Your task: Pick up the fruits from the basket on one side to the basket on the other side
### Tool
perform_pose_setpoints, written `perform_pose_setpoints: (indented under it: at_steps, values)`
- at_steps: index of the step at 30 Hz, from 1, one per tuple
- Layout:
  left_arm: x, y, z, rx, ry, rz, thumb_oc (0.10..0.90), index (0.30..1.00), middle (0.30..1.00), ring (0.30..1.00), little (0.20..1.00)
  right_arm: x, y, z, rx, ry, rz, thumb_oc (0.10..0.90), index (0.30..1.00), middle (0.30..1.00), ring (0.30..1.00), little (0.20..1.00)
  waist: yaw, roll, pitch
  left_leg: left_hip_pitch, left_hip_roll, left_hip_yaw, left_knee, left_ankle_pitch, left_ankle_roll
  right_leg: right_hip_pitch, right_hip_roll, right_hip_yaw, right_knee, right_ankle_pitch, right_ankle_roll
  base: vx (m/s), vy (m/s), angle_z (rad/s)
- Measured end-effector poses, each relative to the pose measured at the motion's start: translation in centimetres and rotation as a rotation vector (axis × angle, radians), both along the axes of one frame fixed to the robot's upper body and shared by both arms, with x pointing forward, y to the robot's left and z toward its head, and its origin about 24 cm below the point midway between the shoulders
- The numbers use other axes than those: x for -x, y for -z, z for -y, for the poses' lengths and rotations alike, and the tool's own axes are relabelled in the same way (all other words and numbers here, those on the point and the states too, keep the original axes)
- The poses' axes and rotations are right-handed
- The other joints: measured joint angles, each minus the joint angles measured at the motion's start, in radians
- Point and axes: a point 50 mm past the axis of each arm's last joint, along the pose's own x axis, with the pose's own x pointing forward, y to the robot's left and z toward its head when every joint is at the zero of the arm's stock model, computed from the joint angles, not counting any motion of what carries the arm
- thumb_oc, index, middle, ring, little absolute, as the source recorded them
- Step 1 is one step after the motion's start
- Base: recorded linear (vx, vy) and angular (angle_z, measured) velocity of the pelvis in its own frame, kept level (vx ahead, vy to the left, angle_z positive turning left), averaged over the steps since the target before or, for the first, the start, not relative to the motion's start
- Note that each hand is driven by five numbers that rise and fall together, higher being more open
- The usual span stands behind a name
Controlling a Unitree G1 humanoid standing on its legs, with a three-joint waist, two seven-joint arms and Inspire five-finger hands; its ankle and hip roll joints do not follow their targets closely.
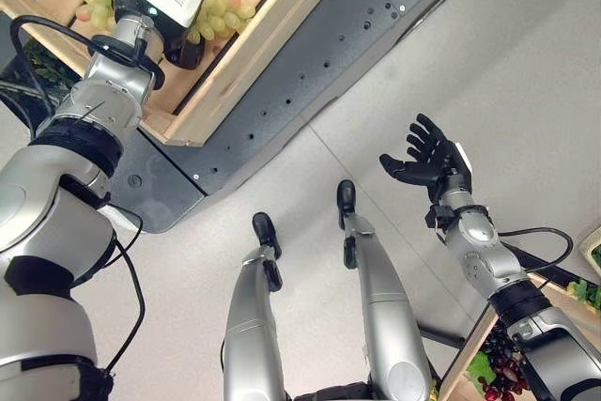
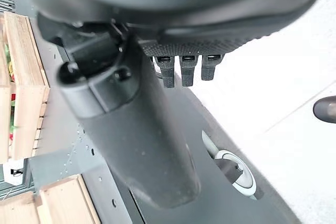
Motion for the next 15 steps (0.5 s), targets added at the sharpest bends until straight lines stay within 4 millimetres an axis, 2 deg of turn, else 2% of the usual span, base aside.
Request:
perform_pose_setpoints:
  at_steps: [4,7,11,15]
  values:
    - [0.1,0.1,-0.1,0.071,0.037,0.031,0.4,0.3,0.3,0.3,0.3,0.0,0.1,0.1,-0.028,0.003,-0.009,0.8,0.9,0.9,0.9,0.9,0.006,0.0,0.0,0.008,0.0,0.003,-0.001,-0.001,0.0,0.003,0.0,0.003,0.004,0.0,0.0,0.0,0.0,0.0]
    - [0.3,1.0,-0.4,0.191,0.102,0.09,0.4,0.3,0.3,0.3,0.3,0.1,0.3,0.1,-0.028,0.003,-0.013,0.8,0.9,0.9,0.9,0.9,0.009,0.0,0.0,0.027,-0.001,0.005,-0.007,-0.001,0.001,0.02,0.0,0.003,0.004,-0.001,-0.001,0.0,0.0,0.0]
    - [0.9,2.5,-1.2,0.404,0.183,0.192,0.4,0.3,0.3,0.3,0.3,0.4,0.8,0.0,-0.03,0.003,-0.029,0.8,0.9,0.9,0.9,0.9,0.018,0.0,0.0,0.085,-0.001,0.007,-0.02,0.0,-0.001,0.072,-0.001,0.002,0.002,-0.005,-0.004,0.02,-0.02,0.0]
    - [1.3,2.3,-1.2,0.519,0.259,0.27,0.4,0.3,0.3,0.3,0.3,1.1,2.0,0.1,-0.032,0.004,-0.06,0.8,0.9,0.9,0.9,0.9,0.036,0.0,0.0,0.146,-0.003,-0.007,-0.045,0.004,-0.006,0.136,-0.001,-0.01,-0.013,-0.008,-0.007,0.04,-0.032,0.05]
